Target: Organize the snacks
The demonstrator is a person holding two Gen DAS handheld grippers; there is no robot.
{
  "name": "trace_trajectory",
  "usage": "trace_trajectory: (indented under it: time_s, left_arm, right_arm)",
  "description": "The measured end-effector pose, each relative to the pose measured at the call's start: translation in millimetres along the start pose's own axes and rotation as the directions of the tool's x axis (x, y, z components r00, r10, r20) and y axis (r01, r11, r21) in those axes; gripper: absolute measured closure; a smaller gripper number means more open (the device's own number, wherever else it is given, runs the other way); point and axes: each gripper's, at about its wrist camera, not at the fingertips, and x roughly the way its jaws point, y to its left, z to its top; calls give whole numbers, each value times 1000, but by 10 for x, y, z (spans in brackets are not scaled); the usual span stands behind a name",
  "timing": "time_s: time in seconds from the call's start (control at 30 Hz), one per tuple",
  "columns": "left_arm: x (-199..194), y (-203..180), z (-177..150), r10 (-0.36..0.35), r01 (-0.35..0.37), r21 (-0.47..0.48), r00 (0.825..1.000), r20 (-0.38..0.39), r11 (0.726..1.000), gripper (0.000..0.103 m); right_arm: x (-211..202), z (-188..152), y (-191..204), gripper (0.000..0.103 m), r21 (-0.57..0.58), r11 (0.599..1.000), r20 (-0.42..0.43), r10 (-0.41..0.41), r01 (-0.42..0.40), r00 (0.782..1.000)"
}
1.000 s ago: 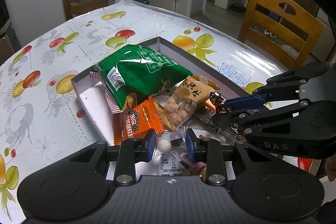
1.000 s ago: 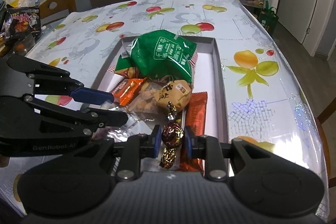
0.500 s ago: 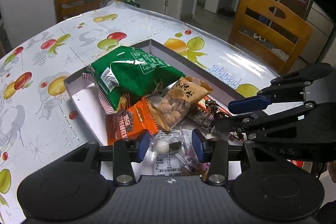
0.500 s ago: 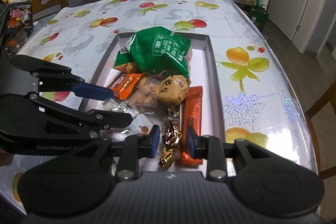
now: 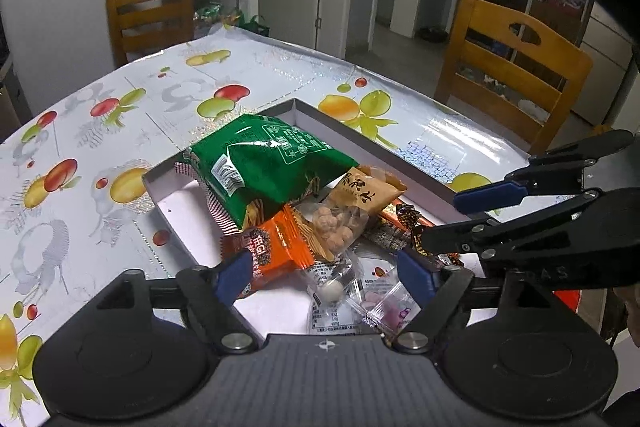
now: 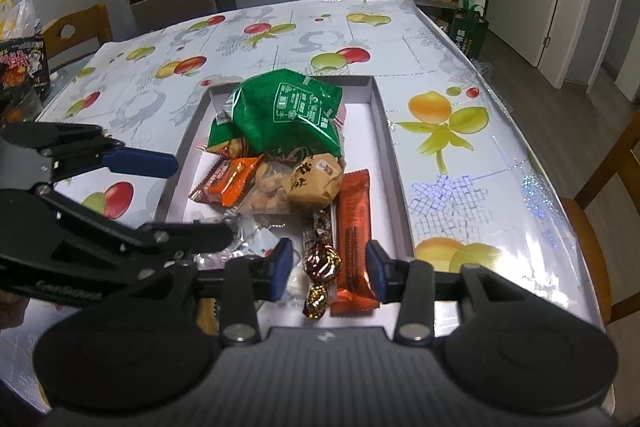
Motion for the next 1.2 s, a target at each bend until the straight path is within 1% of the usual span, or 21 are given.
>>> trace_trajectory:
  time_s: [0.07,0.13,0.2,0.23,0.37,0.47,0.63,0.73,0.9,1.2]
  left_arm:
    - [-36,8,-5,6,-6,-3,1000,4,1000,19]
    - [-78,20,-10,10,-10,-6,1000,11,1000,14]
    - [-120,23,-16,12,-12,-7,1000,17,1000,13]
    - [-135,23,-18,15,-15,-6,1000,18,1000,12]
    - [-197,37,-33,30,-30,-13,999,26,999,7]
    - [-234,55,-36,38,-37,-14,999,21,999,4]
    - [-286,80,-47,45,-44,-24,999,16,999,3]
    - [-306,90,-55,78,-77,-30,997,16,997,1]
    - [-332,122,-63,109,-108,-50,994,9,993,0]
    - [-396,108,-84,96,-95,-43,995,13,995,0]
  right_arm:
    - [-18,0,3,52,7,1000,6,-4,4,1000]
    - [-40,-3,-1,50,14,1000,12,3,-3,1000]
    - [-57,-9,13,49,11,1000,14,8,-8,1000]
    - [-65,-10,21,47,10,1000,15,9,-9,1000]
    - [-93,-6,29,32,11,1000,27,3,-4,1000]
    - [-122,-5,28,28,15,1000,36,14,-14,999]
    - [-154,9,35,28,13,1000,48,17,-18,999]
    - [-168,15,37,27,14,1000,52,20,-21,998]
    - [-182,11,44,27,13,1000,55,23,-23,998]
    - [-209,14,92,27,3,999,56,31,-32,998]
